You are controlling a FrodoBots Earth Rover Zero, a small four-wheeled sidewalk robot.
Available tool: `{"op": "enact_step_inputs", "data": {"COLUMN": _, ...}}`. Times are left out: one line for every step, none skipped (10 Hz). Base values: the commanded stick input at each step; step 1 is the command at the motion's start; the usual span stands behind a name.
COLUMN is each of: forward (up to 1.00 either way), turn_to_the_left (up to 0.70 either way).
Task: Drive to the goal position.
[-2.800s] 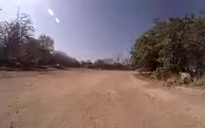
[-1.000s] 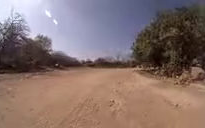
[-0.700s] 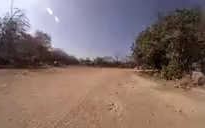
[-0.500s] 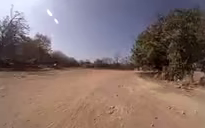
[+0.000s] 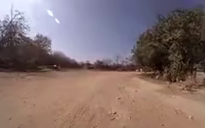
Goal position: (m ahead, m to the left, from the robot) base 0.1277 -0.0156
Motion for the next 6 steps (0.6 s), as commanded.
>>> {"op": "enact_step_inputs", "data": {"forward": 0.50, "turn_to_the_left": 0.00}}
{"op": "enact_step_inputs", "data": {"forward": 0.50, "turn_to_the_left": 0.00}}
{"op": "enact_step_inputs", "data": {"forward": 0.50, "turn_to_the_left": 0.00}}
{"op": "enact_step_inputs", "data": {"forward": 0.50, "turn_to_the_left": 0.00}}
{"op": "enact_step_inputs", "data": {"forward": 0.50, "turn_to_the_left": 0.00}}
{"op": "enact_step_inputs", "data": {"forward": 0.50, "turn_to_the_left": 0.00}}
